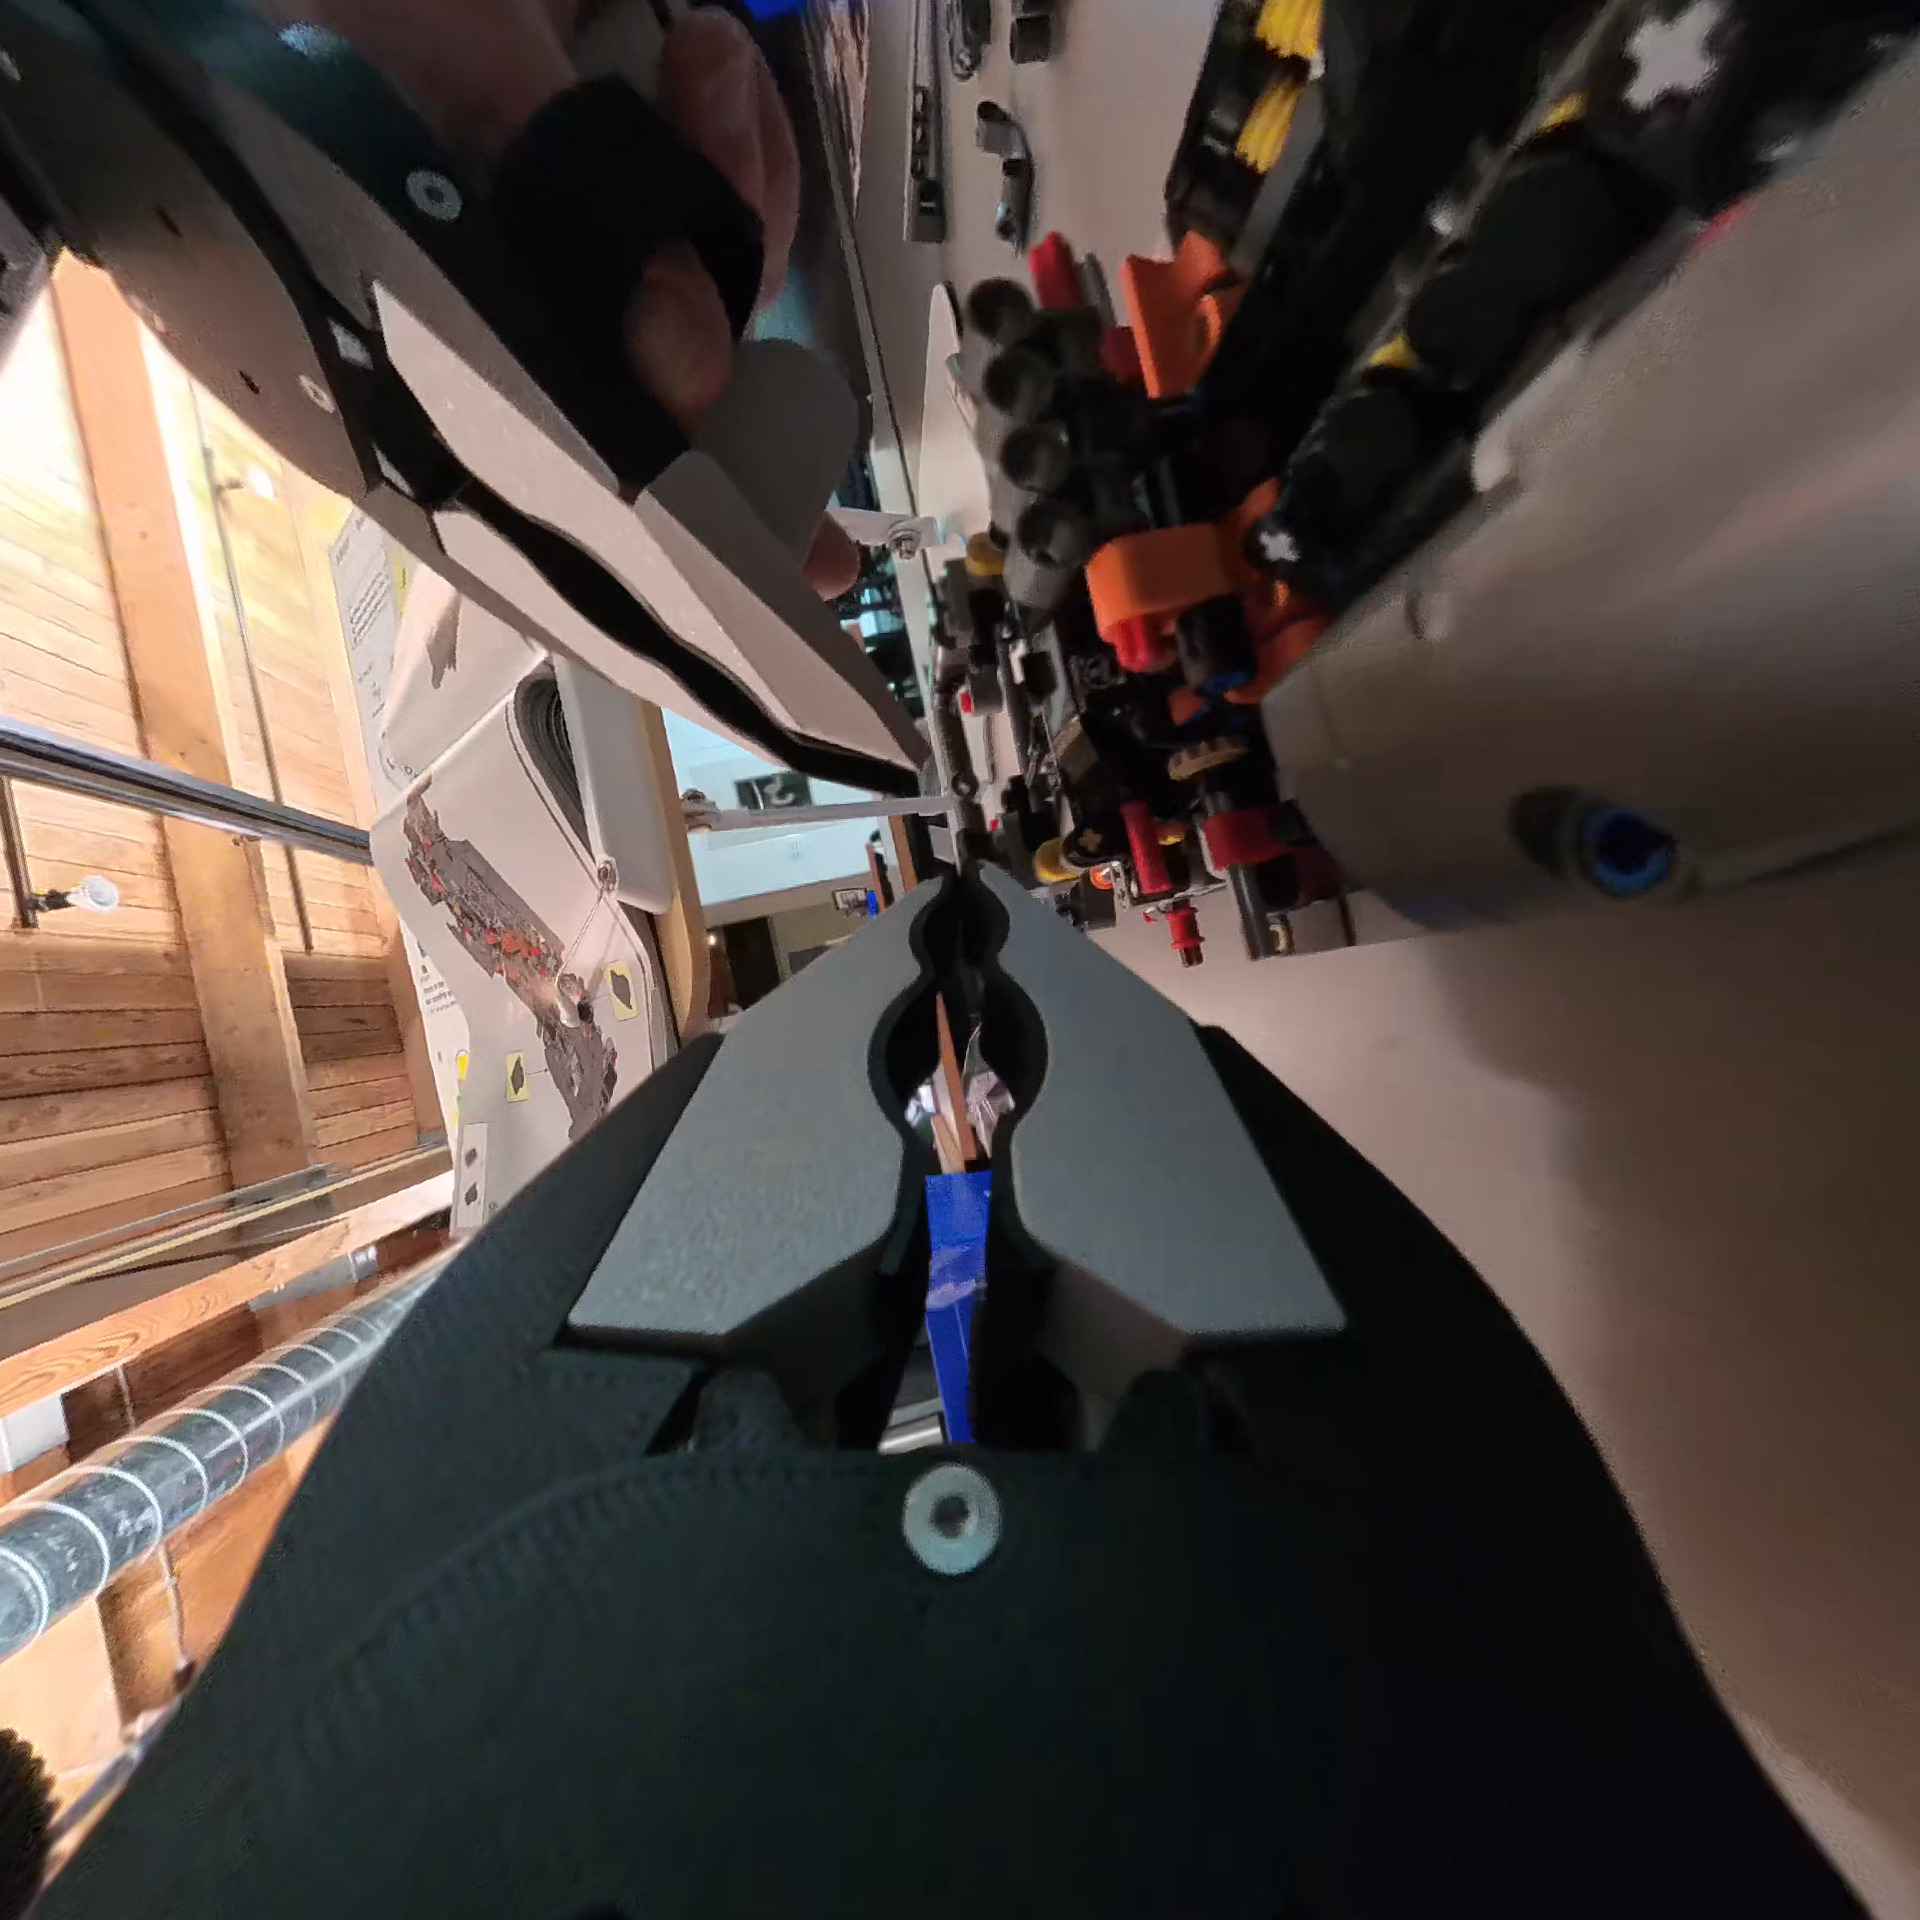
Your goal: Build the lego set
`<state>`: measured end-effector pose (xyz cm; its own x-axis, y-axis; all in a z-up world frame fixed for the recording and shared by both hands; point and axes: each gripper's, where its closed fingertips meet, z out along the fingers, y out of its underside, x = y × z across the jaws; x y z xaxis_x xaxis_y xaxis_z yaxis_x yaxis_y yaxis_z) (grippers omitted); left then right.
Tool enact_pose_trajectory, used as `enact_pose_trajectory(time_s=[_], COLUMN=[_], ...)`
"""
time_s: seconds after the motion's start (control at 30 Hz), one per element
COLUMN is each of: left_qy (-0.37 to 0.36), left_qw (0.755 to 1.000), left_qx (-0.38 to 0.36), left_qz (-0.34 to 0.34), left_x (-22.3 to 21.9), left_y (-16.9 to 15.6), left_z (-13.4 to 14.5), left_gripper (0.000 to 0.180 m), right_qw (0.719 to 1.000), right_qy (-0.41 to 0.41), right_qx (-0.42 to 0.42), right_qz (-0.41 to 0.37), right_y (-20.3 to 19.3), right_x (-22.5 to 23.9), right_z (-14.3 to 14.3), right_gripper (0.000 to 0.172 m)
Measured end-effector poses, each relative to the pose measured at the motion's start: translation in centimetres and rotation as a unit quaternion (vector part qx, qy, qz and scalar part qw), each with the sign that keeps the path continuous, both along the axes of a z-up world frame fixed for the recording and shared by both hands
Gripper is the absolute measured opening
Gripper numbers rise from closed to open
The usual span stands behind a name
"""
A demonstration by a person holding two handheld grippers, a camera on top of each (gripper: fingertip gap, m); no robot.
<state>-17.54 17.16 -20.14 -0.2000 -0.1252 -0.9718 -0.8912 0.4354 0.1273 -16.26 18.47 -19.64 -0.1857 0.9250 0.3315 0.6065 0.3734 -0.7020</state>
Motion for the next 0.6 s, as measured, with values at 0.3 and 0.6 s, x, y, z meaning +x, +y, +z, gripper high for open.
enact_pose_trajectory(time_s=[0.3,0.6], left_qy=[0.033,0.049], left_qw=[0.999,0.999], left_qx=[-0.001,-0.005], left_qz=[-0.012,-0.02], left_x=[0.2,0.3], left_y=[-0.2,-0.2], left_z=[-0.7,-1.2], left_gripper=[0.0,0.0], right_qw=[1.0,0.998], right_qy=[-0.001,-0.005], right_qx=[0.02,0.036], right_qz=[0.023,0.05], right_y=[-0.2,-0.7], right_x=[-0.8,-1.5], right_z=[-0.7,-0.6], right_gripper=[0.004,0.007])
